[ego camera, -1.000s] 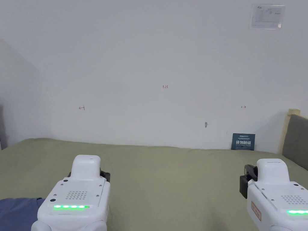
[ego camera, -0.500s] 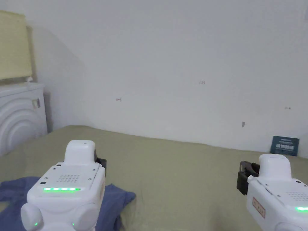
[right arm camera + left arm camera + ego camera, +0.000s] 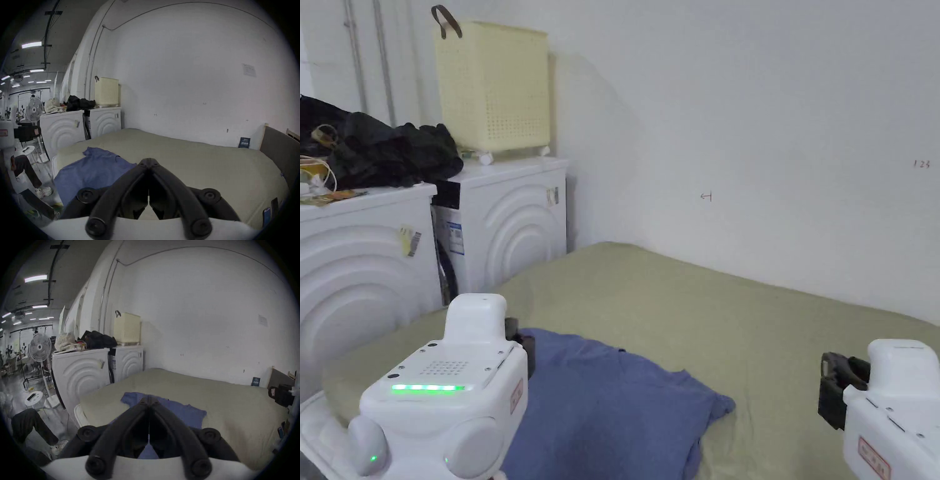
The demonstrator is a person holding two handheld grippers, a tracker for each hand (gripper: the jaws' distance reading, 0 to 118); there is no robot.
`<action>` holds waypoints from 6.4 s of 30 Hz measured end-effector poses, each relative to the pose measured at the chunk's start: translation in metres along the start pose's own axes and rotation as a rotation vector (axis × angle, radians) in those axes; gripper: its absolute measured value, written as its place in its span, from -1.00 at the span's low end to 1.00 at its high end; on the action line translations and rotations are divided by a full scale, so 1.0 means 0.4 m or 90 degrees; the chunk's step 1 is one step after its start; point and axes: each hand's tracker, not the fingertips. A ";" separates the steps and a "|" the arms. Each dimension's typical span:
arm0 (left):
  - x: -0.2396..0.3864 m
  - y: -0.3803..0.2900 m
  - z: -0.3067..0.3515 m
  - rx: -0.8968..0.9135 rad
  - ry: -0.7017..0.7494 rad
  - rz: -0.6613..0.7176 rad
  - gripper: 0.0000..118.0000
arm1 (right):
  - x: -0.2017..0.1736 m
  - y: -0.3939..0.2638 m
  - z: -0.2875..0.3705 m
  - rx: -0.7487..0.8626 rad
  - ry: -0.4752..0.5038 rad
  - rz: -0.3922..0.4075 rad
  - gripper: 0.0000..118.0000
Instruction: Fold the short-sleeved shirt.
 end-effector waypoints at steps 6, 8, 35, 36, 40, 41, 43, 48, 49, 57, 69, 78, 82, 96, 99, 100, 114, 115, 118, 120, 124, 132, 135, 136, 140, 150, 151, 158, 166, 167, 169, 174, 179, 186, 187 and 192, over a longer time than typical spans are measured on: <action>0.055 -0.021 -0.127 -0.049 -0.063 -0.034 -0.79 | 0.068 -0.014 -0.054 -0.024 -0.021 0.007 -1.00; 0.063 0.004 -0.238 -0.124 -0.171 -0.057 -0.05 | 0.098 -0.018 -0.073 -0.041 -0.027 0.021 -1.00; 0.349 -0.289 -0.861 -0.570 -0.256 -0.101 -1.00 | 0.331 -0.251 -0.122 -0.210 -0.092 -0.026 -1.00; 0.363 -0.270 -0.848 -0.557 -0.268 -0.109 -1.00 | 0.339 -0.245 -0.113 -0.211 -0.099 -0.021 -1.00; 0.425 -0.174 -0.792 -0.510 -0.313 -0.135 -1.00 | 0.395 -0.213 -0.050 -0.199 -0.137 -0.019 -1.00; 0.450 -0.145 -0.782 -0.503 -0.342 -0.137 -1.00 | 0.410 -0.203 -0.026 -0.192 -0.154 -0.021 -1.00; 0.511 -0.101 -0.747 -0.474 -0.405 -0.136 -1.00 | 0.447 -0.190 0.025 -0.181 -0.177 -0.029 -1.00; 0.749 -0.044 -0.656 -0.428 -0.538 -0.129 -1.00 | 0.521 -0.155 0.181 -0.155 -0.249 -0.044 -1.00; 0.813 -0.044 -0.631 -0.432 -0.575 -0.130 -1.00 | 0.533 -0.149 0.216 -0.152 -0.268 -0.046 -1.00; 1.291 -0.116 -0.294 -0.411 -0.900 -0.212 -1.00 | 0.608 -0.148 0.449 -0.143 -0.387 -0.071 -1.00; 1.455 -0.460 -0.092 -0.560 -0.924 -0.321 0.75 | 0.663 -0.202 0.610 -0.168 -0.485 -0.125 -1.00; 0.998 -0.177 -0.213 -0.319 -0.723 -0.164 0.80 | 0.643 -0.148 0.535 -0.106 -0.419 -0.140 -1.00; 0.728 -0.114 -0.189 -0.172 -0.519 -0.152 0.63 | 0.619 -0.131 0.472 -0.071 -0.377 -0.169 -1.00; 0.434 -0.198 -0.223 -0.236 -0.375 -0.080 -0.99 | 0.536 -0.199 0.360 -0.105 -0.314 -0.184 -1.00; 0.484 -0.211 -0.331 -0.306 -0.397 -0.081 0.02 | 0.547 -0.201 0.357 -0.113 -0.317 -0.174 -1.00; 0.503 -0.221 -0.384 -0.334 -0.413 -0.065 0.53 | 0.554 -0.203 0.355 -0.118 -0.322 -0.173 -1.00; 0.731 -0.429 -0.656 -0.609 -0.285 -0.224 0.58 | 0.721 -0.287 0.318 -0.227 -0.401 -0.208 -1.00; 0.735 -0.418 -0.649 -0.601 -0.286 -0.243 0.41 | 0.742 -0.296 0.305 -0.234 -0.400 -0.217 -1.00; 0.731 -0.386 -0.598 -0.572 -0.317 -0.257 -0.96 | 0.811 -0.317 0.251 -0.290 -0.386 -0.251 -0.81; 0.730 -0.398 -0.597 -0.589 -0.326 -0.227 -0.96 | 0.867 -0.341 0.199 -0.371 -0.338 -0.271 0.06; 0.718 -0.409 -0.591 -0.586 -0.329 -0.227 -0.96 | 0.978 -0.437 0.128 -0.519 -0.296 -0.435 0.49; 0.700 -0.413 -0.586 -0.574 -0.336 -0.195 -0.96 | 0.992 -0.529 0.133 -0.553 -0.331 -0.501 -0.19; 0.689 -0.399 -0.580 -0.567 -0.345 -0.176 -0.96 | 0.957 -0.499 0.151 -0.509 -0.322 -0.503 -0.99; 0.683 -0.389 -0.576 -0.563 -0.352 -0.165 -0.96 | 0.945 -0.482 0.155 -0.494 -0.314 -0.473 -0.99; 0.658 -0.306 -0.553 -0.509 -0.421 -0.103 -0.96 | 0.898 -0.377 0.173 -0.442 -0.306 -0.360 -0.99; 0.637 0.055 -0.499 -0.270 -0.494 -0.064 -0.96 | 0.805 -0.052 0.161 -0.231 -0.244 -0.266 -0.99; 0.631 0.093 -0.499 -0.252 -0.493 -0.060 -0.96 | 0.807 -0.020 0.149 -0.217 -0.242 -0.257 -0.99; 0.568 0.278 -0.495 -0.147 -0.467 -0.027 -0.96 | 0.835 0.118 0.098 -0.130 -0.237 -0.246 -0.99; 0.482 0.403 -0.581 -0.108 -0.429 -0.001 -0.96 | 0.920 0.219 0.082 -0.046 -0.244 -0.252 -0.99; 0.475 0.415 -0.591 -0.101 -0.431 -0.002 -0.96 | 0.931 0.232 0.080 -0.038 -0.242 -0.254 -0.99; 0.472 0.435 -0.604 -0.091 -0.432 0.003 -0.96 | 0.951 0.259 0.068 -0.016 -0.236 -0.256 -0.99; 0.499 0.471 -0.627 -0.070 -0.429 -0.010 -0.96 | 0.987 0.310 0.021 0.015 -0.238 -0.257 -0.99; 0.525 0.472 -0.670 -0.062 -0.425 -0.011 -0.96 | 1.009 0.316 -0.026 0.022 -0.254 -0.248 -0.99; 0.557 0.393 -0.711 -0.087 -0.418 0.002 -0.96 | 1.029 0.252 -0.071 0.008 -0.257 -0.282 -0.99; 0.561 0.372 -0.716 -0.087 -0.413 0.003 -0.96 | 1.024 0.237 -0.073 0.004 -0.256 -0.282 -0.99; 0.552 0.248 -0.722 -0.139 -0.424 0.036 -0.96 | 0.993 0.131 -0.066 -0.027 -0.256 -0.280 -0.99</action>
